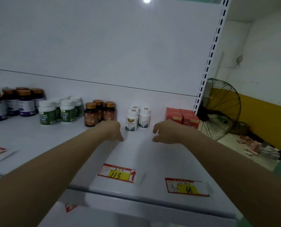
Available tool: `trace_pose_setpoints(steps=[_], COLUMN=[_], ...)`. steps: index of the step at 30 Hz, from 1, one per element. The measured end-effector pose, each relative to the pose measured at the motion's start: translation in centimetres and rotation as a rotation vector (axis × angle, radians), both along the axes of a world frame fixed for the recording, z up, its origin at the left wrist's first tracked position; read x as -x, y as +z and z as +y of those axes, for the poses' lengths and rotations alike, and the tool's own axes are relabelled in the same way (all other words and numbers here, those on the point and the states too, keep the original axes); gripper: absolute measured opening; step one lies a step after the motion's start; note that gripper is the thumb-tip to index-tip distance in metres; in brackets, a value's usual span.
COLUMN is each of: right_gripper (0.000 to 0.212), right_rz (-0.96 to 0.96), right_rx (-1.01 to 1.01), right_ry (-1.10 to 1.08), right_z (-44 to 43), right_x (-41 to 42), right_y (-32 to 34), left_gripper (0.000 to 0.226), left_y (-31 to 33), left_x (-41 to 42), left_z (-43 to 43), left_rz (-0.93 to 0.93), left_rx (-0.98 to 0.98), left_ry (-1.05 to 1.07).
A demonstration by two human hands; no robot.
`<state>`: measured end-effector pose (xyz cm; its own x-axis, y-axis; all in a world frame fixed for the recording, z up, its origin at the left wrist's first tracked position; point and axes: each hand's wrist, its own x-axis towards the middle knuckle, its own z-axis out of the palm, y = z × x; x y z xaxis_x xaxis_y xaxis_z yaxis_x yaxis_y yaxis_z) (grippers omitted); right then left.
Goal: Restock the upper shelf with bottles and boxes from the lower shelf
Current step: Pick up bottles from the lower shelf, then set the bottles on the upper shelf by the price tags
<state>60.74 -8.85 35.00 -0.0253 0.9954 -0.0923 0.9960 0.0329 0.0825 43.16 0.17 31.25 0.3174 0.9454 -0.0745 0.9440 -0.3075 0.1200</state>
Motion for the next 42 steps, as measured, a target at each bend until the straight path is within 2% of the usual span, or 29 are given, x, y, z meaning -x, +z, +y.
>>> trace_pose_setpoints(steps=[7,14,17,21,24,28,36,42], right_gripper=[0.043,0.047,0.046,0.041,0.037,0.037,0.045,0.055], right_rz=[-0.028,-0.065,-0.042,0.039,0.085,0.139,0.264,0.32], right_rx=[-0.028,-0.05,-0.082,-0.118,-0.072,0.006,0.211,0.243], right_ry=[0.029,-0.042,-0.104,-0.174,-0.22,-0.257,-0.292,-0.211], right_z=[-3.9,-10.4,-13.9,-18.2,-20.5,-22.0,-19.8,-13.4], right_x=[1.7,4.9,7.1,10.3,12.5,14.0,13.4,14.6], right_y=[1.4,1.2,0.8,-1.0,-3.9,-8.8,-17.7,-21.8], left_gripper=[0.047,0.052,0.042,0.028,0.023,0.026,0.039,0.043], left_y=[2.0,1.6,1.4,0.2,-1.9,-6.3,-16.3,-21.2], left_x=[1.7,4.5,6.6,9.3,11.0,13.3,16.8,21.3], left_z=[-4.8,-10.3,-13.5,-18.0,-21.8,-24.1,-20.6,-16.1], left_rz=[0.047,0.061,0.051,-0.126,-0.227,-0.151,-0.084,-0.142], left_rx=[-0.005,-0.03,-0.133,-0.281,-0.186,-0.022,0.255,0.287], left_ry=[-0.025,-0.14,-0.212,-0.316,-0.409,-0.44,-0.239,0.005])
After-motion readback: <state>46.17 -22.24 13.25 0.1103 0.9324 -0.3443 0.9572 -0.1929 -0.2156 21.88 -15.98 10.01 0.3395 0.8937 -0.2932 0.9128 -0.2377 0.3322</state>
